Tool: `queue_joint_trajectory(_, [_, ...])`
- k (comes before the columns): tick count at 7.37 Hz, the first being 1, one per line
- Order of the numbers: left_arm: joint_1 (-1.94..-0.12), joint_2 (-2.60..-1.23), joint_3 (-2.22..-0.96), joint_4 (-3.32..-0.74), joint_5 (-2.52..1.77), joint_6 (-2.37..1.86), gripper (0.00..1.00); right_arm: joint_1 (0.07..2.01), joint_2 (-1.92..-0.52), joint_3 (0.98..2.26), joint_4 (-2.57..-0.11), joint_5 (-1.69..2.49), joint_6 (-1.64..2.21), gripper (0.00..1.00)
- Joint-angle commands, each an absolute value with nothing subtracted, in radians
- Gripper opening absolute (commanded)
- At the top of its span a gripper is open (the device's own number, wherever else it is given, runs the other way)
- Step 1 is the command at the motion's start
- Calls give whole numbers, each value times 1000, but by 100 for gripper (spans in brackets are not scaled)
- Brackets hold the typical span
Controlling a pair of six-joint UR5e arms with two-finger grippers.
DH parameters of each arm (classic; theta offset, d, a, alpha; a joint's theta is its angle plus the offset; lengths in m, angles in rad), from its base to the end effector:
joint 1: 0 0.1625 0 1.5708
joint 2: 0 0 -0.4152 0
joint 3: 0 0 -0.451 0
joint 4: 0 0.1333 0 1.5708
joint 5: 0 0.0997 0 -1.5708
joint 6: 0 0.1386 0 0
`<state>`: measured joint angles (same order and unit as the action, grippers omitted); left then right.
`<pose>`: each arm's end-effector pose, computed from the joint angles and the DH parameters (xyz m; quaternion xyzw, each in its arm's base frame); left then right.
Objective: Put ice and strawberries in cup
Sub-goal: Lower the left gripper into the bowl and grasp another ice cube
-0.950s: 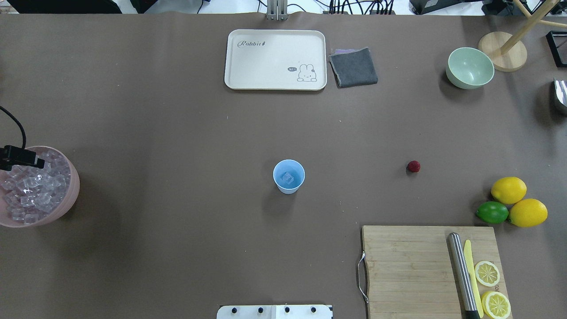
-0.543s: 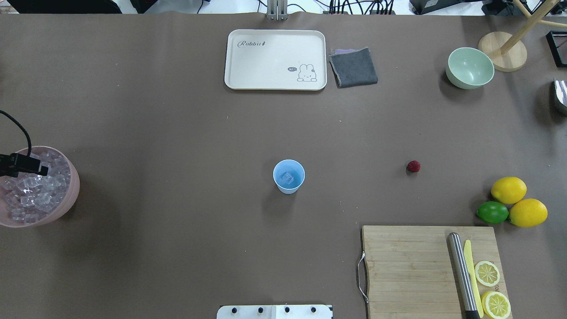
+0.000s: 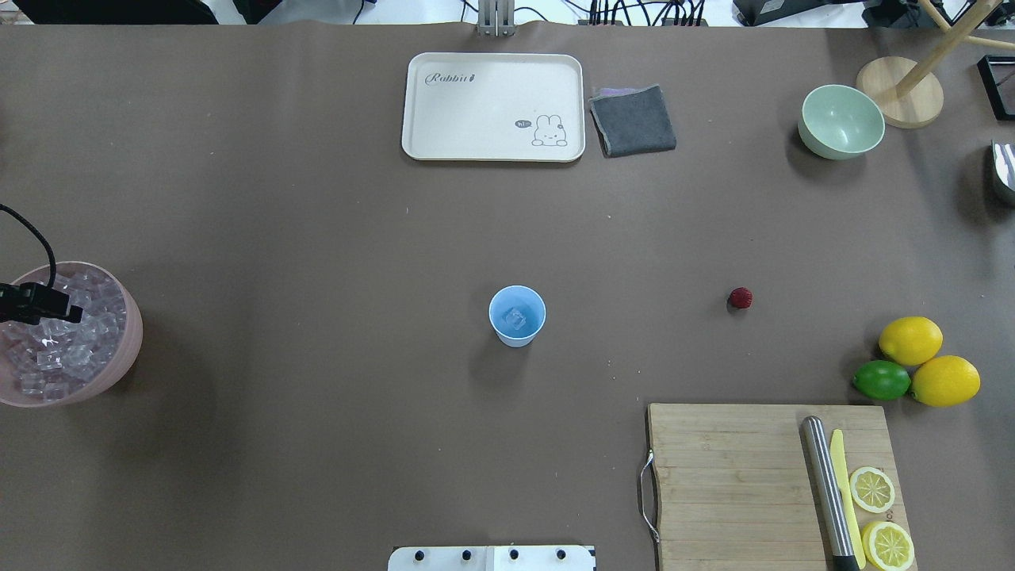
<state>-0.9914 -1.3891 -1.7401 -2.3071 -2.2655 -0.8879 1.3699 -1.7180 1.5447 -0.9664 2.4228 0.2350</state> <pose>0.2480 -0.4605 0.5902 0.0341 0.4594 -0.0160 0.8874 -0.0738 -0.5075 0.6922 0.1029 -0.4362 -0.0732 0.8909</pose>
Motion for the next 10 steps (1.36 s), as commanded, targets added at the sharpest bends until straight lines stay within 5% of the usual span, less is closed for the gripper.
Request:
queue_joint_trajectory(1, [-988,-1368,-1740,-2312,-2267,-887,68,1370,-1718,1548,-966,2424,236,100])
queue_joint_trajectory(4, [-982,-1361,-1738,-2330,-2272,-896,54,1370,-1729,1563,-966,2425,236,100])
queue_joint_trajectory(7, [-965,-1374,-1721,-2332,-2266,-894,54,1371,-1732,1563,-966,2427,235,100])
queue_joint_trajectory(9, [-965,-1374,-1726,-2330,-2267,-896,9,1371,-1732,1565,-966,2427,235,100])
queue_joint_trajectory(10, [-965,-1374,-1729,-2330,-2273,-896,0,1371,-1732,1565,-966,2428,235,100])
